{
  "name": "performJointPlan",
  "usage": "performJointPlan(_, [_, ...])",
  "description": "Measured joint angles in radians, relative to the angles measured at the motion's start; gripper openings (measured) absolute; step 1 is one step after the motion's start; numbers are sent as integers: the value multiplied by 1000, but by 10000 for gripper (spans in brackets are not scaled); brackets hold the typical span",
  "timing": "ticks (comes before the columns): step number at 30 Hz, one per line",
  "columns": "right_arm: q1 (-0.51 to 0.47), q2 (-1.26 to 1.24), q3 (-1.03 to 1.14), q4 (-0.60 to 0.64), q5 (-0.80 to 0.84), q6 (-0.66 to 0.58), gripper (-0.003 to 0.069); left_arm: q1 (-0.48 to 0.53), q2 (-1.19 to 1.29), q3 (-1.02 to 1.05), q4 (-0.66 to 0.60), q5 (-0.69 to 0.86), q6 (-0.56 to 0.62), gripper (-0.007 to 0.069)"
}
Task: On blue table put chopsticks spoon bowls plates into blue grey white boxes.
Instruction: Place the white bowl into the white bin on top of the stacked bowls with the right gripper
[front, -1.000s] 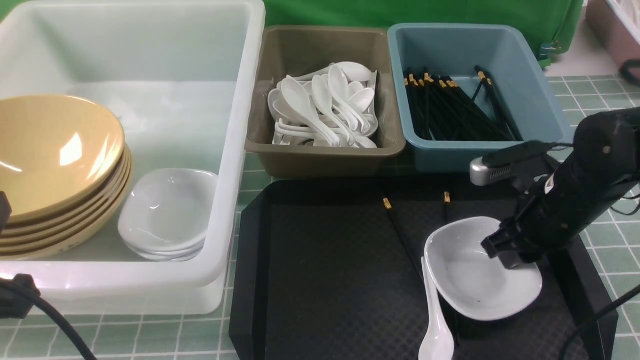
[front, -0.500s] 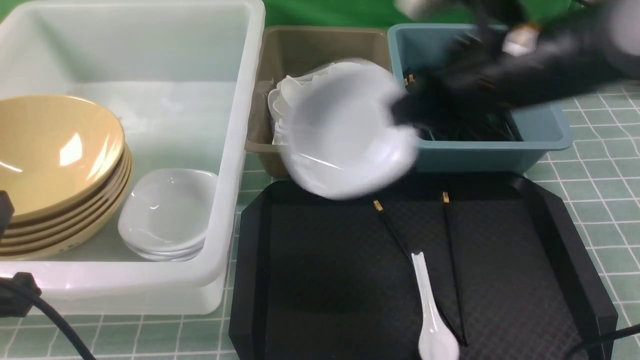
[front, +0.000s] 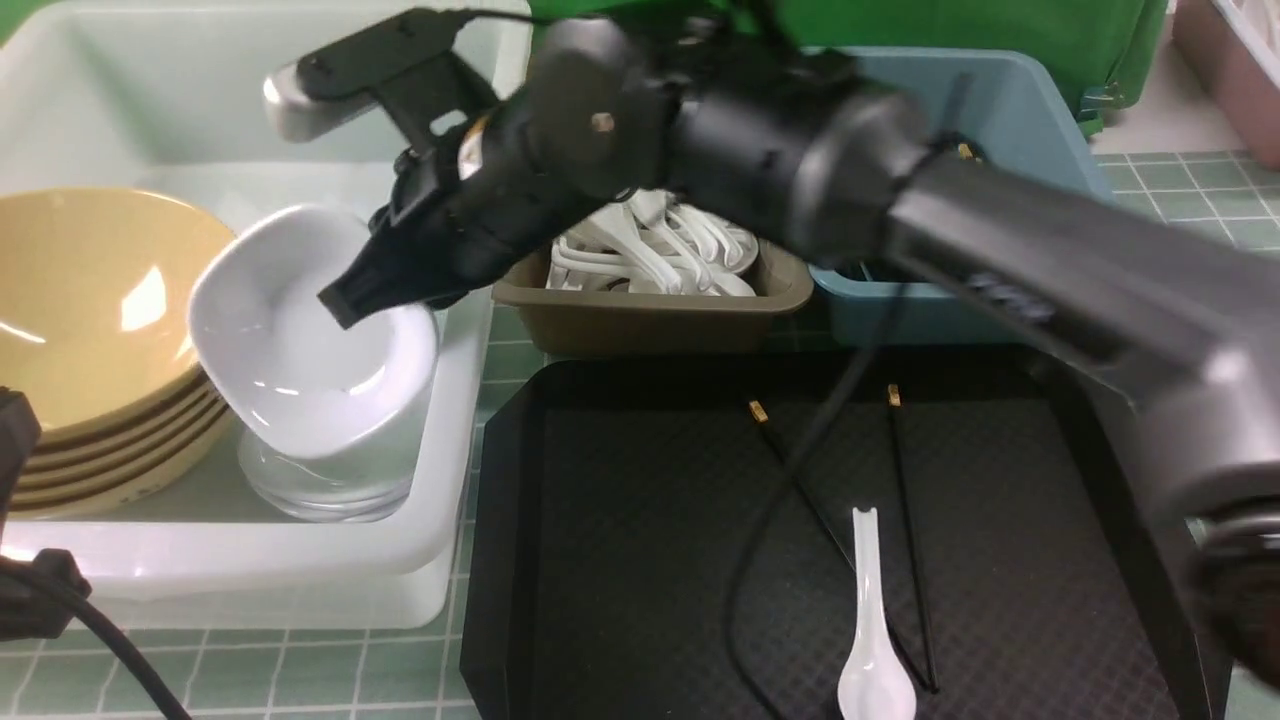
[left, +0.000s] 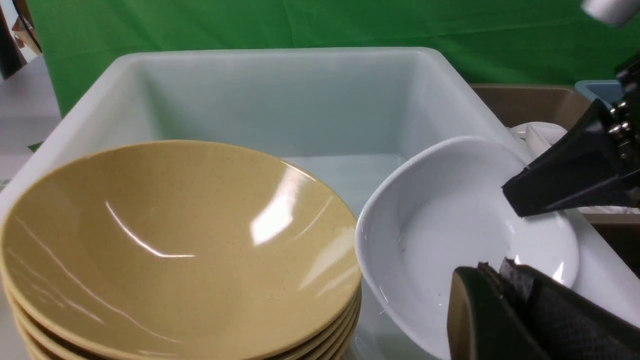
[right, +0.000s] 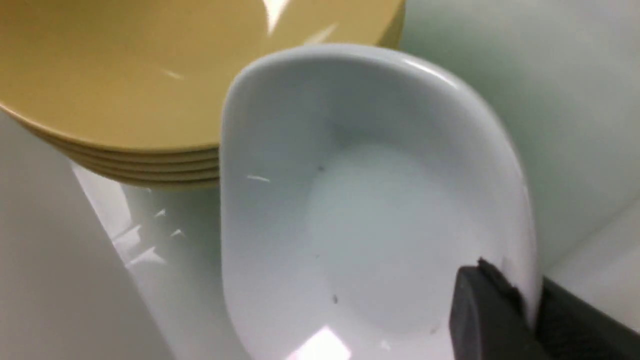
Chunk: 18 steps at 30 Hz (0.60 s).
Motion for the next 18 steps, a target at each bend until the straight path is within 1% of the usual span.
performJointPlan(2, [5,51,-74,-20,73,38,86,0,0,0,0,0,0,3])
performJointPlan(6, [12,70,-117,-43,112,81,106,0,0,0,0,0,0,3])
performJointPlan(8, [18,72,-129,-57,129,83,131,0,0,0,0,-2,0,3])
performJointPlan(10, [25,72,-143,-73,150,84,173,0,0,0,0,-3,0,3])
performJointPlan(12, [25,72,-162,-82,169,84,257,0,0,0,0,-3,0,3])
performJointPlan(13, [25,72,-163,-82,170,84,270,0,0,0,0,-3,0,3])
performJointPlan(14, [25,71,-165,-82,176,84,330,0,0,0,0,-3,0,3])
performJointPlan(18, [25,65,-170,-77,198,82,377,0,0,0,0,-3,0,3])
